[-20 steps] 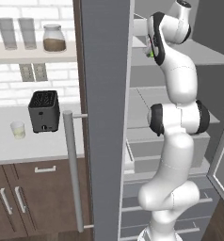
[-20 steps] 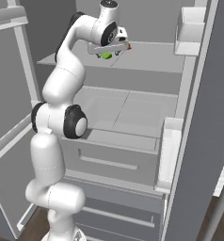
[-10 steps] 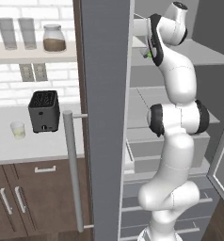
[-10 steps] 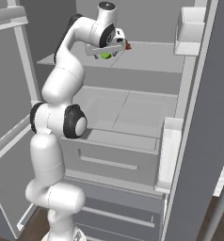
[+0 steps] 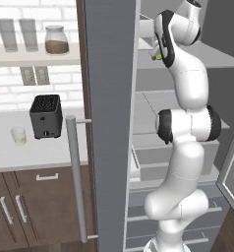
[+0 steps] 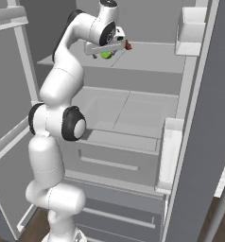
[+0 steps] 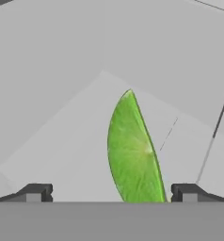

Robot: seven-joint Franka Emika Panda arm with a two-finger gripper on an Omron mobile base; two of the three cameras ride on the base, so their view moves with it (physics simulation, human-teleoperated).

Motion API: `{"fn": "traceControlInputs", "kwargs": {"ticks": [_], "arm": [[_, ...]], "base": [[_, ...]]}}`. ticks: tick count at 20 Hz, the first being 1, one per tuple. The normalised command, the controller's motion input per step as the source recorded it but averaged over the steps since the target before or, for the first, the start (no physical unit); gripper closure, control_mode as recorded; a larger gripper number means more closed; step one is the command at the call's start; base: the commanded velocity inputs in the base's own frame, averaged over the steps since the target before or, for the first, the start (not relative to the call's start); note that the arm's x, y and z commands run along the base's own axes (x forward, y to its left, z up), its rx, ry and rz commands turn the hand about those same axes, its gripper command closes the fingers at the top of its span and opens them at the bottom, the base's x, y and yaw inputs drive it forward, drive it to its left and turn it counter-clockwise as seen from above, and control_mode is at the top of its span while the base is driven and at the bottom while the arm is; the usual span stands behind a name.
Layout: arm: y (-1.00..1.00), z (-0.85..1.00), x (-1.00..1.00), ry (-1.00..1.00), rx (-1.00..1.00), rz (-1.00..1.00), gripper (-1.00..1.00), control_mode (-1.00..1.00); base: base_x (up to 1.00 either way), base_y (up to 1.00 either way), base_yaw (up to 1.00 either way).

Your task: Grab a lemon wedge from the fridge and one ice cube from the ice bowl, and put them in the glass of lemonade.

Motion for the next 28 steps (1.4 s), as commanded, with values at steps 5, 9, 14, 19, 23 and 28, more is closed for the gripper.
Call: {"fn": "traceControlInputs", "kwargs": {"ticks": [5, 9, 14, 19, 23, 28], "arm": [[0.16, 0.08, -0.06, 0.00, 0.00, 0.14, -1.00, -1.00], [0.02, -0.01, 0.34, -0.06, 0.00, 0.03, -1.00, -1.00], [0.00, -0.01, 0.15, -0.06, 0.00, 0.00, -1.00, -1.00], [0.00, -0.29, 0.01, 0.00, 0.00, 0.00, -1.00, -1.00], [0.00, -0.33, 0.04, 0.00, 0.00, 0.00, -1.00, -1.00], [0.00, -0.09, 0.17, -0.01, 0.00, 0.00, -1.00, -1.00]], "base": [[0.00, 0.00, 0.00], [0.00, 0.00, 0.00], [0.00, 0.00, 0.00], [0.00, 0.00, 0.00], [0.00, 0.00, 0.00], [0.00, 0.00, 0.00]]}}
